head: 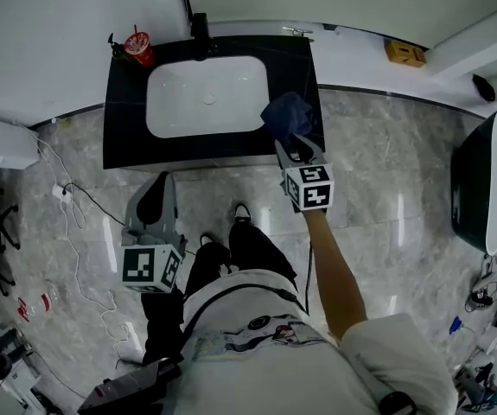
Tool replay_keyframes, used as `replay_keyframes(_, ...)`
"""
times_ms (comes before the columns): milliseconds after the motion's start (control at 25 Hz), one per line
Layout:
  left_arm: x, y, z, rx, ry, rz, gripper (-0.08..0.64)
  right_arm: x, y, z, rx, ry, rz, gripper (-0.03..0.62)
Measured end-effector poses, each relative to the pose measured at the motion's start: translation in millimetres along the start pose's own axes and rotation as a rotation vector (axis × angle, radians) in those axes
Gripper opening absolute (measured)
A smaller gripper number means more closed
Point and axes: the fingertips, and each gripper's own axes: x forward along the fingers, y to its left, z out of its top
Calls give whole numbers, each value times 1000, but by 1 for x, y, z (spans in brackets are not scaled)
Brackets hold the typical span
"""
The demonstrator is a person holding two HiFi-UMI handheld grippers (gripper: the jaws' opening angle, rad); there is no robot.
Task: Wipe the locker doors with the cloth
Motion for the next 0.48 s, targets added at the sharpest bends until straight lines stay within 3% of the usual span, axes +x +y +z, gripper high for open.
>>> replay_keyframes(240, 21, 19, -14, 2, 59, 34, 0, 88, -74, -52, -10, 208, -61, 227)
replay_keyframes(480, 29, 31, -35, -14, 117, 75, 0, 150, -116, -80, -30, 330, -89, 276)
